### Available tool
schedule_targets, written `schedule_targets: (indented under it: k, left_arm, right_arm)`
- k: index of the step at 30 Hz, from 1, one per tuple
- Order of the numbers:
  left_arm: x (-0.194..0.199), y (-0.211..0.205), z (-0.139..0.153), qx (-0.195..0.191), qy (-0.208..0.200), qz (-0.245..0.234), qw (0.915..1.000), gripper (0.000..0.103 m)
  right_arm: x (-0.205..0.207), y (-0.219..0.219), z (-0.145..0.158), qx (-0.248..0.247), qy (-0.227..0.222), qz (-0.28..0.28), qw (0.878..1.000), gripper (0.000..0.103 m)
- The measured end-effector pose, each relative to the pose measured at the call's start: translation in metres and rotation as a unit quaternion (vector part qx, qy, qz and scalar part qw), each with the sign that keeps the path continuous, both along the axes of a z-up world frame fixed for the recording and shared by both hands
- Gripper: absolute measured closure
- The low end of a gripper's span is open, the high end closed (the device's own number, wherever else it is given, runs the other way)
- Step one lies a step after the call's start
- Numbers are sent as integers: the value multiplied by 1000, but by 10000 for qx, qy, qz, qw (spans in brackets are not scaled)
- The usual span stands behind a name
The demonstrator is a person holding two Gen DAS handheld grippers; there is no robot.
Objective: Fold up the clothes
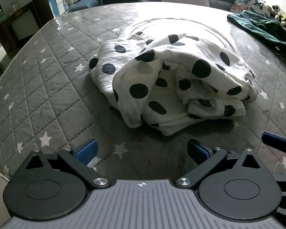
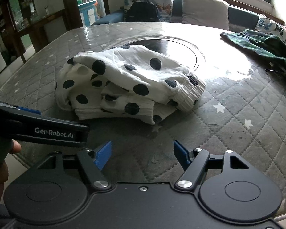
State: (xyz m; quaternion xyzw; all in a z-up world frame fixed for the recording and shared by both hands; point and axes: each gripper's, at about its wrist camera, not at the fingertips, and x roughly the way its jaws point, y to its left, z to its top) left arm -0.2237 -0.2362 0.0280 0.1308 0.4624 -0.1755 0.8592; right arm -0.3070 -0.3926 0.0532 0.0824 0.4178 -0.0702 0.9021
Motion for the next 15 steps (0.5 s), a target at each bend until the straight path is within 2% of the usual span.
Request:
schedule_targets:
  k: [15]
  left_arm:
    - [1,-1,0,4,-2,28,10000,1]
  right_arm:
    - [0,-3,1,-15,21,-18,10000,28]
